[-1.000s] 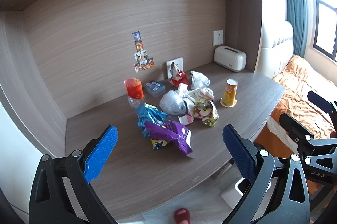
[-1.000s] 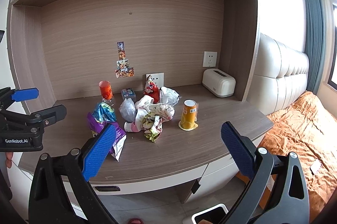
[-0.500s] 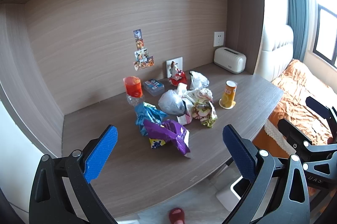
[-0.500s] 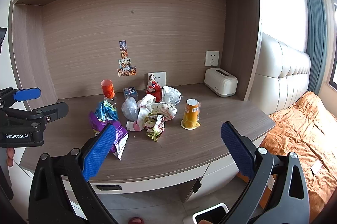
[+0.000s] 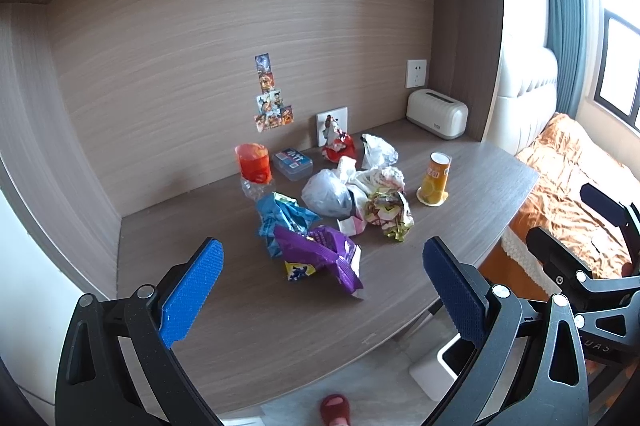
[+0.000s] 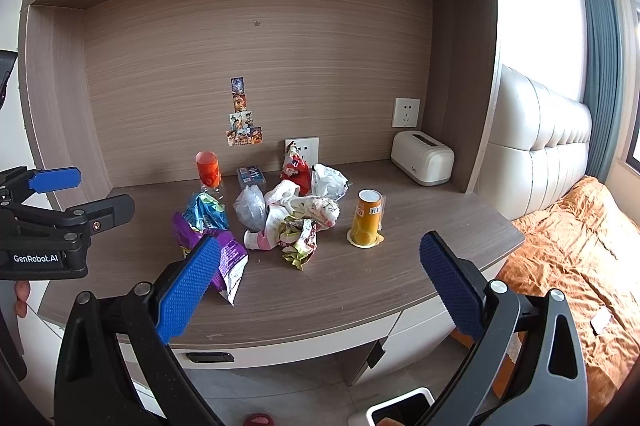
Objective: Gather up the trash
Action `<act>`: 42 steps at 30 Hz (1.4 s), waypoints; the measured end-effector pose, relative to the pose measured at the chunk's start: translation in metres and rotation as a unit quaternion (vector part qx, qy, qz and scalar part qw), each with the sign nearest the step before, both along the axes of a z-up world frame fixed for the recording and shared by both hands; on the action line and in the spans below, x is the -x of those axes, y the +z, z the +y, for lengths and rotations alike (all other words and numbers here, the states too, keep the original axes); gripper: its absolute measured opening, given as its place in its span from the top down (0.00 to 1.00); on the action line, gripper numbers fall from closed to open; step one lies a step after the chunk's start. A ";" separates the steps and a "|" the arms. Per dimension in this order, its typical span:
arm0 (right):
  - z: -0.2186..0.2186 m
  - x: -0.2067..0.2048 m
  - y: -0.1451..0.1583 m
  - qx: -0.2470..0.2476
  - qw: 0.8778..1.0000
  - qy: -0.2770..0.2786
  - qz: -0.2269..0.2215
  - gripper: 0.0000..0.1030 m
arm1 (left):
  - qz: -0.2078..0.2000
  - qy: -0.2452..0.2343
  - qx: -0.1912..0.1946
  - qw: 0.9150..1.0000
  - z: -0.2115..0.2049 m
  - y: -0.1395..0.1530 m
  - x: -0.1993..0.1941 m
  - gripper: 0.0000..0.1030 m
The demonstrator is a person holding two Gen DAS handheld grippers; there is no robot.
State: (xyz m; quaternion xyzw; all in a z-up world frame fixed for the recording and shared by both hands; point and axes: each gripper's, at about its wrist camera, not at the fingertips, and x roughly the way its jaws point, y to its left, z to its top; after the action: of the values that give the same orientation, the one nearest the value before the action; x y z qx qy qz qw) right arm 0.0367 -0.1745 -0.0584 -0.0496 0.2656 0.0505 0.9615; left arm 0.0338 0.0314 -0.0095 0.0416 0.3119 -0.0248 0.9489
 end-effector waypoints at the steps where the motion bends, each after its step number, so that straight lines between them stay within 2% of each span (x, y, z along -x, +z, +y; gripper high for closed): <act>1: 0.000 0.000 0.000 -0.001 1.000 0.000 0.000 0.03 | 0.000 0.001 0.000 1.000 0.000 0.000 0.000 0.05; 23: 0.003 -0.013 -0.012 -0.002 1.000 0.004 0.024 0.03 | 0.025 0.000 0.007 1.000 0.004 -0.017 -0.015 0.05; 29: 0.008 -0.031 -0.022 0.000 0.999 0.010 0.036 0.03 | 0.044 -0.004 0.022 0.999 0.008 -0.038 -0.033 0.05; 36: 0.012 -0.066 -0.047 0.001 0.999 0.026 0.047 0.03 | 0.050 -0.009 0.004 0.999 0.003 -0.071 -0.060 0.05; 39: 0.013 -0.089 -0.063 -0.001 0.997 0.022 0.070 0.03 | 0.051 0.000 -0.027 0.998 0.002 -0.086 -0.075 0.05; 42: 0.013 -0.109 -0.077 -0.012 0.996 0.018 0.092 0.03 | 0.061 -0.006 -0.019 0.998 0.004 -0.097 -0.089 0.05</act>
State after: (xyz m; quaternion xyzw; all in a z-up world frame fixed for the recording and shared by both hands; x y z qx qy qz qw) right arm 0.1456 -0.1619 -0.1353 -0.0377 0.3515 0.0752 0.9324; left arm 0.1225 0.0352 -0.1068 0.0598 0.3696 -0.0271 0.9269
